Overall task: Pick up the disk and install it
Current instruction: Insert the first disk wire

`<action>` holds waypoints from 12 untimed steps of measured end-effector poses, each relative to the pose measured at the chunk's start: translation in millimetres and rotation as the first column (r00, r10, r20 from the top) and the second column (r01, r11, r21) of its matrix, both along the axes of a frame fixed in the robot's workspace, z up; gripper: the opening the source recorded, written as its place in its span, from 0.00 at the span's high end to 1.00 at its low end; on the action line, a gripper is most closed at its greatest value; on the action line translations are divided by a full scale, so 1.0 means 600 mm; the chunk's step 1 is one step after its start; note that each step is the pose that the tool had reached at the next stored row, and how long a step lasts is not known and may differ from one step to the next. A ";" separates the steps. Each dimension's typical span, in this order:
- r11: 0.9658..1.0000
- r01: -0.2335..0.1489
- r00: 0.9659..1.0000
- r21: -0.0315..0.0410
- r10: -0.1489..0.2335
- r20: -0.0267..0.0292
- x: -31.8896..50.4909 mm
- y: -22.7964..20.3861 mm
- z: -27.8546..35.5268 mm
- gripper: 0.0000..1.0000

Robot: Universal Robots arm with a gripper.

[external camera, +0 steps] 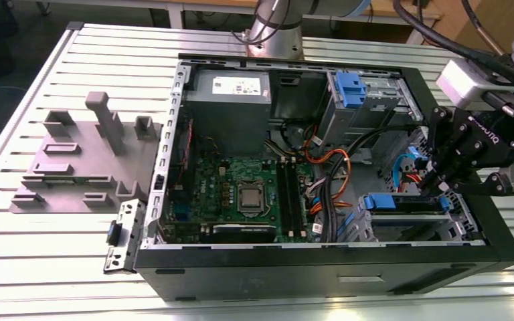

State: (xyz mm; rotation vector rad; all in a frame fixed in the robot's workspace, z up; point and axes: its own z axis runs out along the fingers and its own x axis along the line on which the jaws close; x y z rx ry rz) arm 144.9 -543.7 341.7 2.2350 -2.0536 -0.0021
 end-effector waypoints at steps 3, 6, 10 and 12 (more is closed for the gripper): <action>1.000 0.000 1.000 0.001 0.000 0.001 -0.003 -0.0006 -0.002 0.84; 1.000 0.000 1.000 0.001 0.000 0.002 -0.005 -0.0009 -0.006 0.84; 1.000 0.000 1.000 0.002 0.000 0.002 -0.005 -0.0009 -0.009 0.84; 1.000 0.002 1.000 0.002 -0.002 0.002 -0.005 -0.0010 -0.010 0.84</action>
